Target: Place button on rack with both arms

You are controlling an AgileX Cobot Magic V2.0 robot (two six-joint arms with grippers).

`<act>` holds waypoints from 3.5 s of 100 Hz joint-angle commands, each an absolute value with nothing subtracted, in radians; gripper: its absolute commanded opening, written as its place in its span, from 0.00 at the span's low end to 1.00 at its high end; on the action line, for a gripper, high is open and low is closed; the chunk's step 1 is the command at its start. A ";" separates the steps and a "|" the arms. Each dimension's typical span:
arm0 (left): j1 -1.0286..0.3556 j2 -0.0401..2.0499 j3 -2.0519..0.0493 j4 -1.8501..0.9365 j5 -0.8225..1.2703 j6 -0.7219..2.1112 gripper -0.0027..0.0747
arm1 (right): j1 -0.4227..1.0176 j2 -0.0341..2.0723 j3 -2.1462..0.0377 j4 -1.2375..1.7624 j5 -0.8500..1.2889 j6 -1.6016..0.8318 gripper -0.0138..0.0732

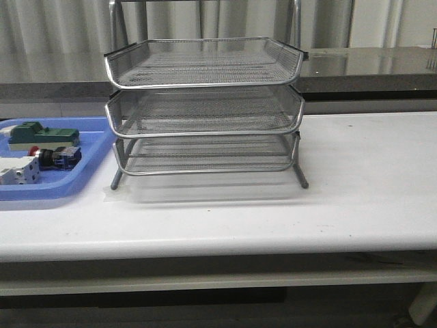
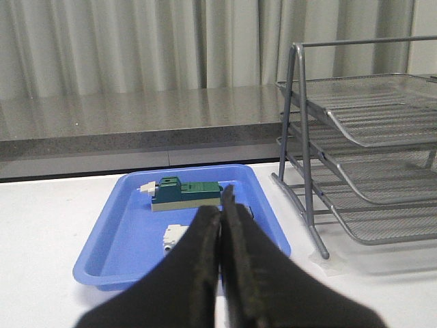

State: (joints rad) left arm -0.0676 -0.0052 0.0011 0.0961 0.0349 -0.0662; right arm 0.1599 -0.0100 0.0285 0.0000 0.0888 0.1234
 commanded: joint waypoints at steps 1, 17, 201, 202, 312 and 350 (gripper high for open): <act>-0.067 -0.040 0.047 0.087 -0.046 -0.076 0.04 | 0.154 -0.029 0.011 -0.014 0.006 0.122 0.09; -0.067 -0.040 0.047 0.087 -0.046 -0.076 0.04 | 0.154 -0.029 0.011 -0.014 0.006 0.122 0.09; -0.067 -0.040 0.047 0.087 -0.046 -0.076 0.04 | 0.156 0.536 -0.645 0.112 0.686 0.122 0.09; -0.067 -0.040 0.047 0.087 -0.046 -0.076 0.04 | 0.156 0.548 -0.649 0.112 0.694 0.122 0.09; -0.067 -0.040 0.047 0.087 -0.046 -0.076 0.04 | 0.158 0.860 -0.672 0.564 0.521 -0.014 0.69; -0.067 -0.040 0.047 0.087 -0.046 -0.076 0.04 | 0.158 1.181 -0.675 1.288 0.402 -0.657 0.69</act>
State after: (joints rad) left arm -0.0676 -0.0052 0.0011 0.0961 0.0349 -0.0662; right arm 0.1599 1.1325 -0.6372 1.0695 0.4487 -0.4590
